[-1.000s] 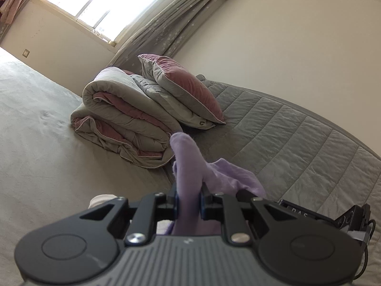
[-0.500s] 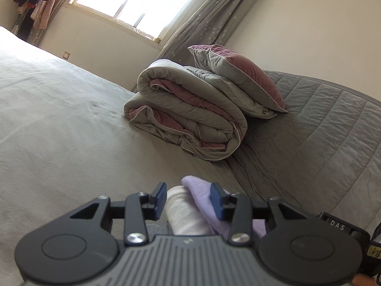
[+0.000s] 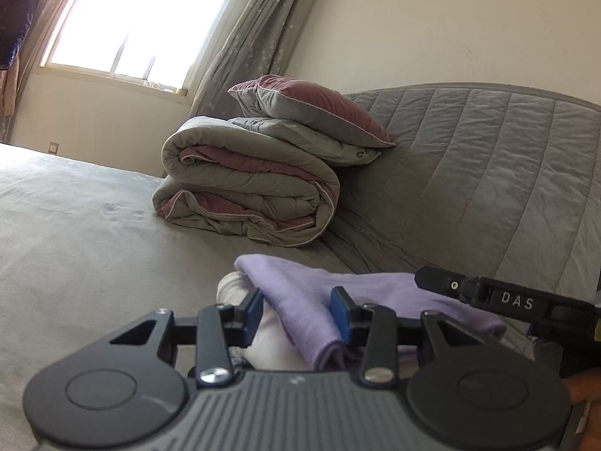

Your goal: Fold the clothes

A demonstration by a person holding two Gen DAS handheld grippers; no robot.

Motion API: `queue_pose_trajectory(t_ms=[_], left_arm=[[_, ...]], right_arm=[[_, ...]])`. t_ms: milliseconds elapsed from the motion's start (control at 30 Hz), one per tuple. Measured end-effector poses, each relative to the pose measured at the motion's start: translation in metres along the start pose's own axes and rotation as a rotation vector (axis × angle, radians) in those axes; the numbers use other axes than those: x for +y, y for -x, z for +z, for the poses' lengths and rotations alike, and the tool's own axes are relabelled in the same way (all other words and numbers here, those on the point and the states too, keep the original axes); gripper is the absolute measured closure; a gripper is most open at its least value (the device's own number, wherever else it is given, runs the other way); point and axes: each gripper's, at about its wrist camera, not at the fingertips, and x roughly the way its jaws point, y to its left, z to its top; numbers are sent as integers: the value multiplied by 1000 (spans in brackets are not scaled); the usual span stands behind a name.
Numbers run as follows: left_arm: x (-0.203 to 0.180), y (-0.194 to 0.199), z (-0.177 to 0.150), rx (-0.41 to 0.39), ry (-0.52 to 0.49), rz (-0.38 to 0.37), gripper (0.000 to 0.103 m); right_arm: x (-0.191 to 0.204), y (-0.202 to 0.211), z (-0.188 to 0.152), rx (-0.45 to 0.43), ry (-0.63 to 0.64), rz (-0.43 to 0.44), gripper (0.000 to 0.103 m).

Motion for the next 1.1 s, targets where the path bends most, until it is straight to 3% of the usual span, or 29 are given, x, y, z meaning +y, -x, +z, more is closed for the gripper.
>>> queue_pose_trajectory(t_ms=[167,300,467,600,800,867,1100], left_arm=[[-11,6,-6,14,-50,6,63],[-7,11,5,38,7,25,60],[-5,20,12,95,36,61,48],[-11,32,12,166,-17,107,41],[-22,58,10,301,-92,153,29],[-29,71,10,322,-116,154,21],[-49,116,18,392,-137,181,13]], right_arm=[[7,-4,-17,35,60,-49,51],[8,3,-4,35,41,-69,51],[15,18,9,51,51,-75,50],[20,31,12,94,28,-82,42],[28,56,5,195,-11,-125,40],[28,66,4,216,-41,-131,41],[46,113,0,253,-61,-149,39]])
